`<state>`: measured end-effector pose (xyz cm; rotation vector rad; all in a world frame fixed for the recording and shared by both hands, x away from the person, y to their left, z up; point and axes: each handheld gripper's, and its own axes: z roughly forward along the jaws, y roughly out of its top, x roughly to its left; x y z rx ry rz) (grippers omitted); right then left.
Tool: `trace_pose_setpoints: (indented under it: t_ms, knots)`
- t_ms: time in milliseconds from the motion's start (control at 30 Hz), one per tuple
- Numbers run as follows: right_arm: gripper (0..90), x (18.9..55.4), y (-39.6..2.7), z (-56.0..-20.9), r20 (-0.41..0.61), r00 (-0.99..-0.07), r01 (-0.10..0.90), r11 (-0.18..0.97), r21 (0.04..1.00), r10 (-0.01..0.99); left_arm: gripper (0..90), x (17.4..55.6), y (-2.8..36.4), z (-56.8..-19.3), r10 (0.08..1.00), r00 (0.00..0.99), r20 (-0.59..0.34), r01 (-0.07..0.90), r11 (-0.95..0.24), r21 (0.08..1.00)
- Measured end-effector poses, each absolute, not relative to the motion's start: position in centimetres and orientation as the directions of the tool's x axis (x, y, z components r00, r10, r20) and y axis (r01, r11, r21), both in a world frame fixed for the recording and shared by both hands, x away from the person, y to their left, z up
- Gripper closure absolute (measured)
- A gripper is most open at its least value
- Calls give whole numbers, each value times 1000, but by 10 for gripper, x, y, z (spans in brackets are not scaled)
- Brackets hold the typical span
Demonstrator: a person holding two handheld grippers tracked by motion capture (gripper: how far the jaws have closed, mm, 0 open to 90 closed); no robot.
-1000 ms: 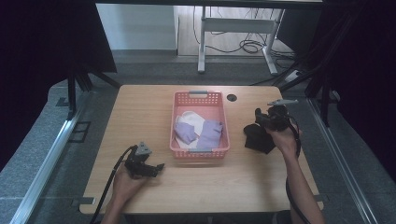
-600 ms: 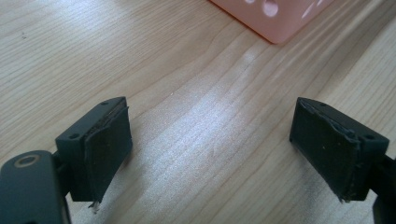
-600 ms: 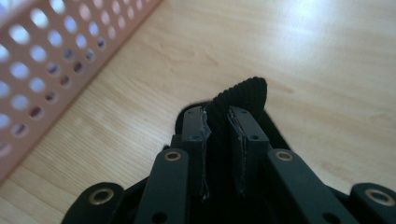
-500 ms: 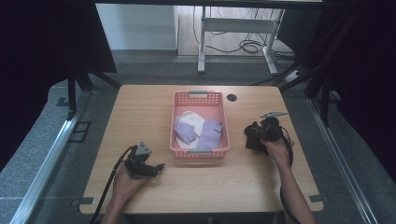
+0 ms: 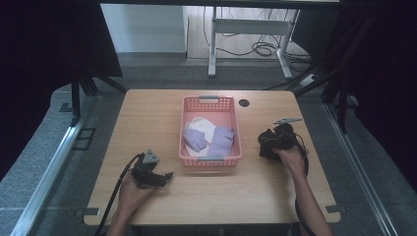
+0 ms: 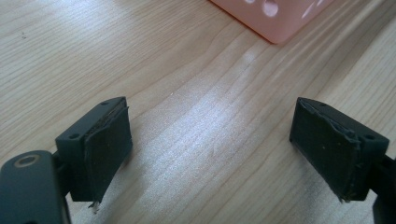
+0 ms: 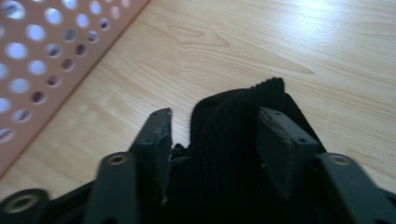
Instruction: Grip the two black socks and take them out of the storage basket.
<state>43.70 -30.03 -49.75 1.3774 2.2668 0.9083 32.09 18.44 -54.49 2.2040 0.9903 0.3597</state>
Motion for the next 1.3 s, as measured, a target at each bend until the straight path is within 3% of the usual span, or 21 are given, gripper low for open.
trace_pose_setpoints:
  t_ms: [633,1000,1300]
  knots:
    - [192,390,-299,-460,22,-516,607,348,714,856,127,321,184,-545,741,671,-25,551,-476,685]
    - [143,353,-313,-479,10,-458,601,301,741,889,127,321,184,-545,743,668,-27,552,-472,688]
    - [140,337,-322,-508,-14,-450,630,328,704,893,127,321,185,-545,741,671,-24,552,-478,684]
